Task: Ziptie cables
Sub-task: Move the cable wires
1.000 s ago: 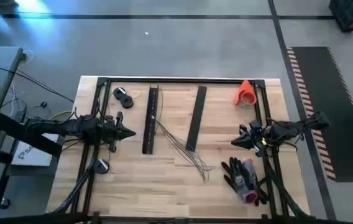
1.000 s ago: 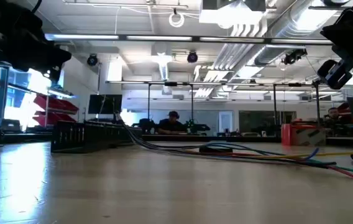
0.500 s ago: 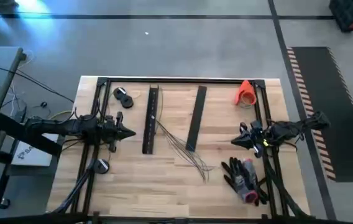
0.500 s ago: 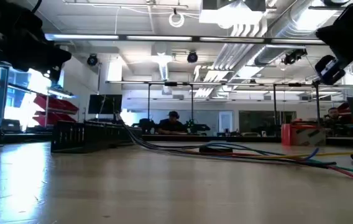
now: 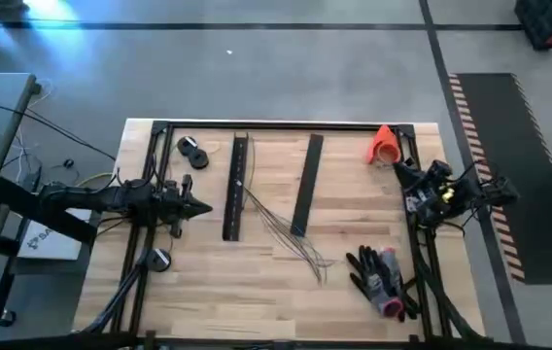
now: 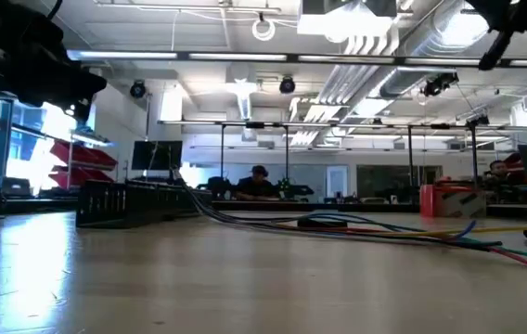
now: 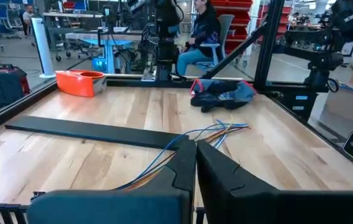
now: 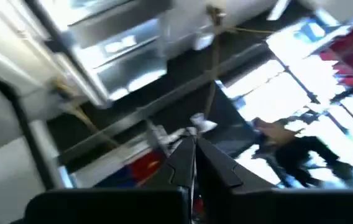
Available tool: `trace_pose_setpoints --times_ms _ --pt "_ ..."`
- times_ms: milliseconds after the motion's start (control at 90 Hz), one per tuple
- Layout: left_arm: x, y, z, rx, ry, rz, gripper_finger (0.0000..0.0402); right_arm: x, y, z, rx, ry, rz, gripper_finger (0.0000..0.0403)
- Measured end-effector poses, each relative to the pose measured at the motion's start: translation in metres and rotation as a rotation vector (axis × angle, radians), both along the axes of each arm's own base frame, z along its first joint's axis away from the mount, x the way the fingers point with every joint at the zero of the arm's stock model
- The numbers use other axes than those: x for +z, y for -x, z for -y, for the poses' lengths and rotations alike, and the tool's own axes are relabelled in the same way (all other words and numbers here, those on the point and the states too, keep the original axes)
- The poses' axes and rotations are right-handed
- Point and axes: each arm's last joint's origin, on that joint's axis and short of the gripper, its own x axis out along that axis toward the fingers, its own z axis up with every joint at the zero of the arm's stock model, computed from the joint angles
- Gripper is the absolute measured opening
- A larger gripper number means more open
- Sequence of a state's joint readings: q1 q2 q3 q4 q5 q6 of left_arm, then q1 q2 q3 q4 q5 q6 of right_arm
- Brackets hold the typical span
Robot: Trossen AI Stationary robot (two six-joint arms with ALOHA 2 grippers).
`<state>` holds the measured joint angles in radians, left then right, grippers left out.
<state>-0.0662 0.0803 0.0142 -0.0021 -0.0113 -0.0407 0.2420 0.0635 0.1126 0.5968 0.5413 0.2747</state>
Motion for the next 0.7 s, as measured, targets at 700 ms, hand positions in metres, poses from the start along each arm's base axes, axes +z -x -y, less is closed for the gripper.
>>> trace_pose_setpoints --times_ms 700 --pt "0.000 0.000 0.000 0.000 0.000 0.000 0.0000 0.039 -0.182 0.014 0.201 0.338 -0.997 0.0161"
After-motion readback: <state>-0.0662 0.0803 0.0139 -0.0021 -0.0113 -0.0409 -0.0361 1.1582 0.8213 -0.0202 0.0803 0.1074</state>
